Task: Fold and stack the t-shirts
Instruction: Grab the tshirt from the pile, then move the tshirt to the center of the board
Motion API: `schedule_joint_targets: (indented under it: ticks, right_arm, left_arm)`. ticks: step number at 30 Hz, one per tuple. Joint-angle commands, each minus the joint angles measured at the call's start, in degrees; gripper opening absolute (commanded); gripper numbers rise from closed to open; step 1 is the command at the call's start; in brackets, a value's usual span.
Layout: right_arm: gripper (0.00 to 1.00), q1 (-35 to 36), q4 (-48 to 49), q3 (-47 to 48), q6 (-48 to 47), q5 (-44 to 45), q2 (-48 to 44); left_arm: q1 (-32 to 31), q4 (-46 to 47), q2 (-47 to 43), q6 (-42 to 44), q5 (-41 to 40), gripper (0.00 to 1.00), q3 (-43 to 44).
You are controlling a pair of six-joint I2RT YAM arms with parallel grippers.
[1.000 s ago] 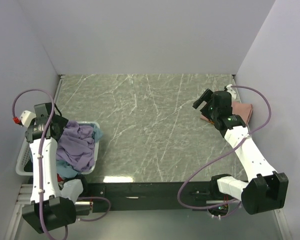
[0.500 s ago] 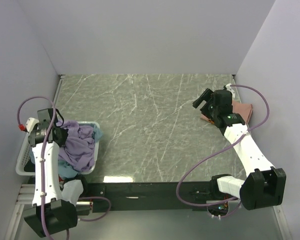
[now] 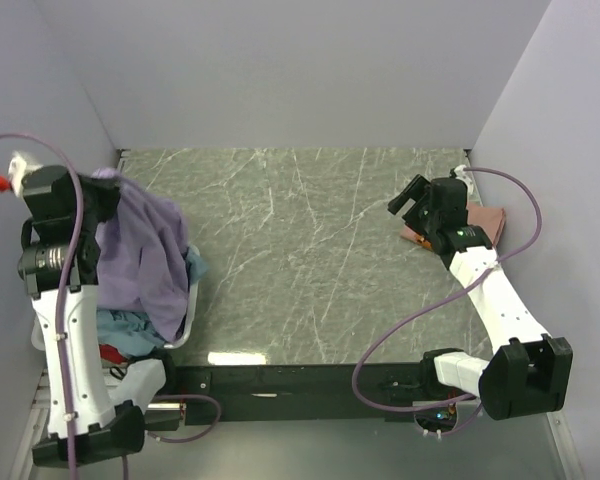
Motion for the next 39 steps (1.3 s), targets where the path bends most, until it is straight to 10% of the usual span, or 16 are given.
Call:
schedule_joint_targets:
  ticks: [1, 8, 13, 22, 25, 26, 39]
  right_arm:
    - [0.93, -0.53, 0.96, 3.37, -0.62, 0.89, -0.51]
    - [0.93, -0.61, 0.26, 4.87, -0.97, 0.89, -1.74]
    - [0.93, -0.61, -1.06, 4.87, -1.67, 2.03, -4.46]
    - [0.93, -0.7, -3.61, 1.88, -2.03, 4.84, -9.83]
    - [0.93, -0.7, -4.66, 1.27, -2.03, 4.75, -10.44]
    - [0.93, -0.7, -4.93, 1.09, -2.2, 4.75, -10.53]
    - [0.92, -0.7, -6.78, -6.02, -4.66, -3.15, -7.11]
  left_arm:
    - [-6.8, 15.38, 4.98, 1.34, 8.16, 0.01, 6.61]
    - [-30.69, 21.11, 27.72, 7.05, 14.84, 0.01, 33.64]
    - [-35.56, 22.77, 35.76, 6.45, 16.42, 0.01, 45.56]
    - [-36.0, 25.43, 30.75, 3.89, 14.32, 0.04, 25.37]
    - [-36.09, 20.34, 31.28, 5.29, 11.86, 0.48, 18.07]
    - [-36.09, 17.01, 32.32, 6.16, 11.51, 0.8, 15.01]
    - [-45.39, 9.6, 37.51, 14.43, 10.54, 0.84, 4.86]
